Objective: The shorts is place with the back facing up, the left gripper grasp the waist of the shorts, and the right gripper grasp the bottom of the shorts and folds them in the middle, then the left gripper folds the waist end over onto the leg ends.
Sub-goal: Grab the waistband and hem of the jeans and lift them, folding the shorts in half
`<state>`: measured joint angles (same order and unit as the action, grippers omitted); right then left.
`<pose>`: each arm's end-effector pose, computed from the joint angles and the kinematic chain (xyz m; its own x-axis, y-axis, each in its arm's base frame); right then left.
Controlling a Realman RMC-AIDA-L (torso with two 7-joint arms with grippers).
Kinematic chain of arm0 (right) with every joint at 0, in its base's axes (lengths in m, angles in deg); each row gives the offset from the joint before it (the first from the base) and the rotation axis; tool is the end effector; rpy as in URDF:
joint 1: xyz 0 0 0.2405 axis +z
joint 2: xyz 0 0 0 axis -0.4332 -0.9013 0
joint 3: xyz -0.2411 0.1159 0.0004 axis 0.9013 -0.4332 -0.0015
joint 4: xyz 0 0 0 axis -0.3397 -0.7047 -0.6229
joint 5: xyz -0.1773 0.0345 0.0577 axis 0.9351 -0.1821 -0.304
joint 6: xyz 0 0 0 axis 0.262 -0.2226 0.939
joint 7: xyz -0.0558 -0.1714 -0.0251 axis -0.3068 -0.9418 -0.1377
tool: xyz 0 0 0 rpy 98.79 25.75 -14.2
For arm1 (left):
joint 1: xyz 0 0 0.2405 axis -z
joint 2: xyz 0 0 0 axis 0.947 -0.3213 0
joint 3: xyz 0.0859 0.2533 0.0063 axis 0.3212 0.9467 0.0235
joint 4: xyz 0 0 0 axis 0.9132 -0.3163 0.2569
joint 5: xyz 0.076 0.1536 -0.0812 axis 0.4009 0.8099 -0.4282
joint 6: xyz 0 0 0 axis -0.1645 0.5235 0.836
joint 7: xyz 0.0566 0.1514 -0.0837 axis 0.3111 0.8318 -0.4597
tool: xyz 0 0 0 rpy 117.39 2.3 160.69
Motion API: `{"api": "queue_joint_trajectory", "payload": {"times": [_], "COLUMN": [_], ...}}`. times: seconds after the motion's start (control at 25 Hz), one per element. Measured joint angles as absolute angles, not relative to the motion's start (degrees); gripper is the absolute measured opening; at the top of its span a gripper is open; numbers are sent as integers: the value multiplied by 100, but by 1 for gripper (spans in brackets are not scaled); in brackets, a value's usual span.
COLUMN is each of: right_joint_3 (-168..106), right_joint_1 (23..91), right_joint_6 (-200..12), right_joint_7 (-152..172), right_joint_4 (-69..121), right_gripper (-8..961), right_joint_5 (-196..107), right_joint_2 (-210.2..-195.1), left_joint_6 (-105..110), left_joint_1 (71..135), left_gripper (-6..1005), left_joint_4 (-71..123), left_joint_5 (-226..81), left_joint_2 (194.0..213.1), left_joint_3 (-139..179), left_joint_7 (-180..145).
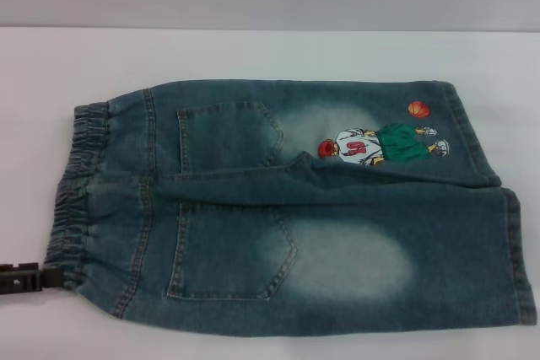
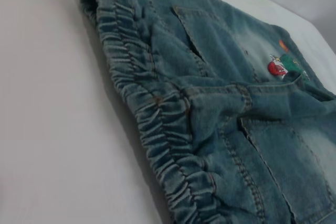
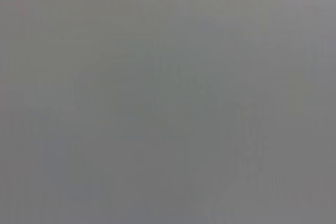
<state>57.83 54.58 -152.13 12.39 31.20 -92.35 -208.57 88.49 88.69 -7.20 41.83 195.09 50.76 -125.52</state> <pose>0.3301 0.3938 0.0605 0.6979 0.1794 -0.6933 -0.7157 0.1385 -0.6846 -0.3750 0.2508 0.0344 0.3552 0.8684 0.3459 0.9302 -0.3649 -0.0390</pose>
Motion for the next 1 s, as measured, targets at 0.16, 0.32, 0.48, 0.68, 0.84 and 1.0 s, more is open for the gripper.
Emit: {"api": "queue_joint_trajectory", "payload": {"times": [0.16,0.32,0.48,0.68,0.84,1.0], "right_joint_3": [5796,5798,5798,5798,5798,5805], "right_joint_1": [5458,5458,5458,5467,5471,5476], "right_joint_6": [-15214,-15214,-15214,-15214,-15214,-15214], "right_joint_7": [1239,1239,1239,1239,1239,1239], "right_joint_4": [3120,3120,3114,3111,3110,3111], "right_gripper": [590,590,591,591,591,590], "right_joint_5": [-9235,-9235,-9235,-9235,-9235,-9235], "right_joint_2": [-20856,-20856,-20854,-20848,-20847,-20847], "left_joint_6": [8923,8937,8938,8947,8948,8946], "left_joint_1": [8896,8935,8984,9018,9024,9024], "left_gripper": [811,811,810,810,809,809], "left_joint_4": [-722,-725,-728,-729,-729,-730], "left_joint_5": [4190,4201,4237,4245,4245,4245], "left_joint_2": [19491,19484,19499,19501,19492,19482], "left_joint_3": [5055,5065,5075,5075,5075,5075], "left_joint_7": [-12627,-12641,-12648,-12662,-12670,-12692]}}
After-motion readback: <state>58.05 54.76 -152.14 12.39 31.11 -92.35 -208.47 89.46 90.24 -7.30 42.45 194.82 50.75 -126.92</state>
